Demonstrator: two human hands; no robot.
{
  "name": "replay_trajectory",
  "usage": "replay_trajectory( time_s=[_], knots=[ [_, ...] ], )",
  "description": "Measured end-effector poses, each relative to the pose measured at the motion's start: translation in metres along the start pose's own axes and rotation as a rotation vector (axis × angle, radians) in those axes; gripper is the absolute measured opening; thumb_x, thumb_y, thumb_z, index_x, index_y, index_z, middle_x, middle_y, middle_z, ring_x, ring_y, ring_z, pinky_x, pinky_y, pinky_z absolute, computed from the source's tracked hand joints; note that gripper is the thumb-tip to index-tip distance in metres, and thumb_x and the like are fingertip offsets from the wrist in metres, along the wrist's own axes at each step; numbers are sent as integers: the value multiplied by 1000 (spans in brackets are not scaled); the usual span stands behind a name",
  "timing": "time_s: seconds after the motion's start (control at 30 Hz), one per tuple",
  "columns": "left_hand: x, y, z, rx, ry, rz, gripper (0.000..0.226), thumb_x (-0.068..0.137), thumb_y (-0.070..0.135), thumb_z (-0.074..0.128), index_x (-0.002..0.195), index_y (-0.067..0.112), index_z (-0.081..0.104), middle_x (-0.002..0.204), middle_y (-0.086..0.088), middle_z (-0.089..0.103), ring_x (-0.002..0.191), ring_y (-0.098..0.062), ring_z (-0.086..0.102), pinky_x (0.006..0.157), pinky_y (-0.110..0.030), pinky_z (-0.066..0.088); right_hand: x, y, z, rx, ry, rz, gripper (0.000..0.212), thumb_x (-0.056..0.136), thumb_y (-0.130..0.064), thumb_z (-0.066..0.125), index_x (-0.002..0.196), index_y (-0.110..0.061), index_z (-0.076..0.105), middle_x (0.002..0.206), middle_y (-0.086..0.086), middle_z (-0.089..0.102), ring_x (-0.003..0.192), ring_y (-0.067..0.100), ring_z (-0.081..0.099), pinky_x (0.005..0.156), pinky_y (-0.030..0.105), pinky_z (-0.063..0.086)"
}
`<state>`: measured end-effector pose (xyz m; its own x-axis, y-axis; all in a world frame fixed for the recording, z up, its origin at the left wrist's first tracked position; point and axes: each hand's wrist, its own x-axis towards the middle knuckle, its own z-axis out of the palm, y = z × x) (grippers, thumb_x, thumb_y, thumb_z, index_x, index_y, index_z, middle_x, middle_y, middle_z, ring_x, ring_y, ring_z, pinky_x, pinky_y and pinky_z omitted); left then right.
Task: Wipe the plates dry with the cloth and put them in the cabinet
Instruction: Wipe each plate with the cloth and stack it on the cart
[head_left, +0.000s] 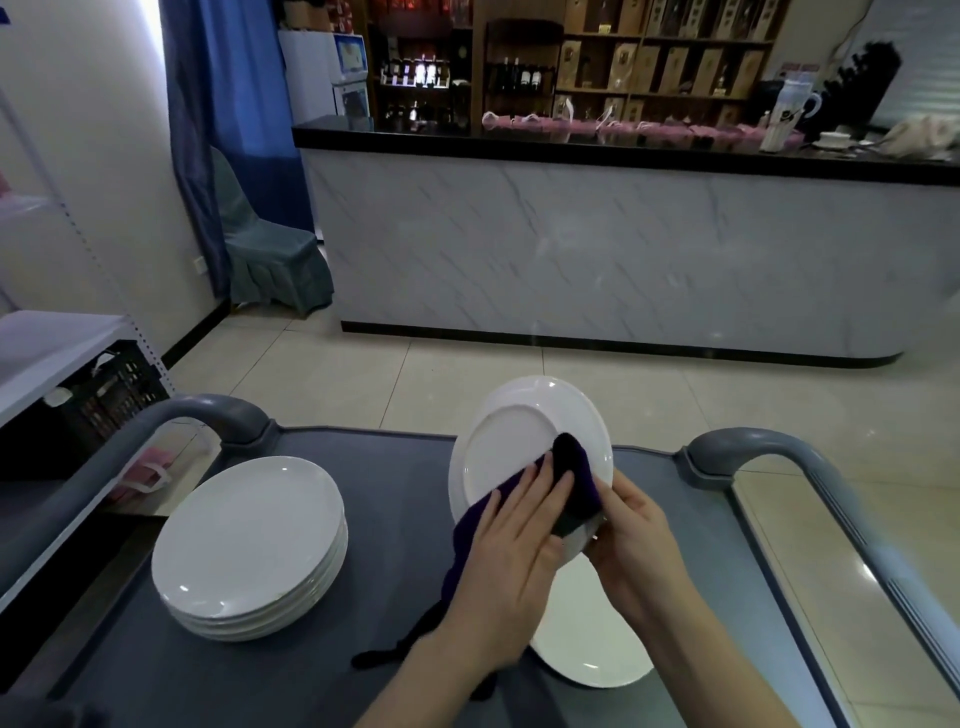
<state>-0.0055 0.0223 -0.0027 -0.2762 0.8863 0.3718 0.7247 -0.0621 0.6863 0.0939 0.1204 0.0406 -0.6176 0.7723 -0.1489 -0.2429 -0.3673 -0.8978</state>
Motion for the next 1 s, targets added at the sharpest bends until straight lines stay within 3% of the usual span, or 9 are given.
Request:
replay_trajectory(
  time_s=[0.2, 0.3, 0.43, 0.53, 0.73, 0.9, 1.0],
  knots=[
    [41, -27, -23, -74, 45, -178, 53, 107, 26, 28, 146, 53, 3, 158, 31, -2, 146, 10, -5, 124, -29, 2, -9, 8, -3, 3, -22, 48, 32, 81, -22, 67, 109, -10, 76, 111, 14, 74, 92, 22, 71, 69, 31, 58],
    [34, -44, -24, -36, 23, -184, 55, 108, 22, 29, 149, 47, 4, 160, 27, -3, 146, 9, -8, 124, -31, 2, -10, 4, -7, -9, -10, 43, 28, 80, -21, 67, 105, -13, 78, 111, 14, 74, 91, 21, 70, 69, 31, 57],
    [5, -51, -13, -213, 157, -288, 53, 107, 18, 29, 152, 40, 11, 162, 25, 1, 147, 8, -3, 124, -31, 8, -4, -7, -10, 31, 15, -2, 26, 79, -22, 68, 100, -13, 79, 104, 13, 75, 87, 21, 67, 72, 35, 51],
    [-13, -35, 4, -234, 200, -256, 53, 103, 23, 27, 152, 36, 12, 163, 22, -1, 149, 1, -4, 124, -32, 4, 0, -9, -7, 23, 30, -13, 22, 80, -23, 68, 97, -15, 80, 101, 10, 75, 84, 20, 67, 69, 33, 52],
    [-11, -7, 17, -90, 98, -128, 56, 98, 39, 17, 153, 36, 10, 163, 22, 4, 151, -4, 2, 123, -43, 2, -2, 3, 2, 29, 27, 29, 27, 85, -24, 65, 106, -12, 77, 108, 15, 75, 89, 22, 72, 66, 30, 59],
    [26, -7, 0, -79, 34, -85, 55, 97, 42, 12, 152, 38, 9, 162, 21, -1, 149, 1, -3, 121, -25, -5, -10, 11, 3, -9, -19, 56, 30, 84, -30, 66, 110, -18, 77, 111, 14, 74, 97, 24, 73, 71, 31, 59],
    [44, -23, -10, -129, 36, -126, 49, 101, 36, 18, 147, 50, 9, 158, 32, -3, 147, 8, -8, 119, -19, -6, -14, 16, -2, -40, -24, 69, 31, 81, -27, 69, 109, -18, 77, 112, 15, 74, 96, 25, 72, 72, 33, 58]
  ],
)
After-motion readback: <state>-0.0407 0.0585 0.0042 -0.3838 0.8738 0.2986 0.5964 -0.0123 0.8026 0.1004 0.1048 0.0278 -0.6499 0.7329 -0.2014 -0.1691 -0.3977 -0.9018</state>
